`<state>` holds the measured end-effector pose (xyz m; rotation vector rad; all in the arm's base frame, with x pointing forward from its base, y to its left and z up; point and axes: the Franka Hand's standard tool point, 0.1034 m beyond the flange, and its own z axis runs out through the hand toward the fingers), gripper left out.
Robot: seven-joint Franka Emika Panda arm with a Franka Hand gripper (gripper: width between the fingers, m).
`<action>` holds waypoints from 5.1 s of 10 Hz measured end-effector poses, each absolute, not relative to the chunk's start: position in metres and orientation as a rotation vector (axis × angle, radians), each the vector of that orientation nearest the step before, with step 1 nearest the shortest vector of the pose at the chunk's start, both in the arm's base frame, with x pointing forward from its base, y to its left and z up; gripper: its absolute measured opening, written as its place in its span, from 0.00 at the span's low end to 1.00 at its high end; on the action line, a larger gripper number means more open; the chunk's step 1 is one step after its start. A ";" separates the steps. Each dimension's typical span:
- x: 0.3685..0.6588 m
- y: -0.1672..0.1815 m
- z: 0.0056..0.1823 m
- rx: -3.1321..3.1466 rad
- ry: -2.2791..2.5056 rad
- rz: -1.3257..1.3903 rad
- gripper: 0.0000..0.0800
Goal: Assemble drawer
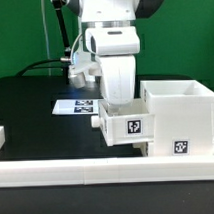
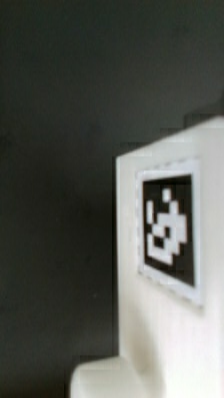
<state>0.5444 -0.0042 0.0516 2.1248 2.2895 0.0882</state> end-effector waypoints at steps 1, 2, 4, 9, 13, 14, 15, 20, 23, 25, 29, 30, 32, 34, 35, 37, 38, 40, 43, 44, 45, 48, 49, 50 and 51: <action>0.544 -0.004 0.052 2.125 2.289 0.088 0.06; 0.544 -0.004 0.052 2.125 2.290 0.088 0.06; 0.544 0.000 0.051 2.171 2.250 0.090 0.06; 0.544 0.010 0.051 2.259 2.165 0.091 0.06; 0.544 0.010 0.051 2.255 2.169 0.091 0.36; 0.545 0.010 0.055 2.252 2.168 0.090 0.53; 0.546 0.011 0.060 2.250 2.170 0.080 0.53; 0.552 -0.013 0.111 2.190 2.194 -0.016 0.81; 0.545 -0.059 0.104 2.117 2.261 -0.029 0.81; 0.547 -0.065 0.088 2.110 2.299 -0.035 0.81; 0.567 -0.039 0.076 2.113 2.322 -0.025 0.81; 0.573 -0.028 0.075 2.127 2.315 -0.029 0.81; 0.579 -0.012 0.074 2.152 2.290 -0.023 0.81; 0.579 -0.007 0.076 2.195 2.246 -0.026 0.81; 0.578 -0.004 0.075 2.215 2.229 -0.032 0.81; 0.576 0.006 0.071 2.217 2.238 -0.039 0.81; 0.574 0.008 0.067 2.200 2.262 -0.044 0.81; 0.573 0.005 0.066 2.193 2.270 -0.046 0.81; 0.573 0.006 0.065 2.114 2.360 -0.065 0.81; 0.580 0.008 0.065 2.083 2.397 -0.077 0.81; 0.584 0.010 0.068 2.082 2.404 -0.096 0.81; 0.589 0.022 0.074 2.123 2.373 -0.146 0.81; 0.590 0.031 0.074 2.120 2.379 -0.149 0.81; 0.591 0.031 0.073 2.116 2.379 -0.141 0.81; 0.589 0.024 0.070 2.125 2.367 -0.137 0.81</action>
Offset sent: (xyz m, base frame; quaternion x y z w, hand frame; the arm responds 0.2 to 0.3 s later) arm 0.0039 0.0233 -0.0034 -0.0082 0.0210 0.0558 0.9982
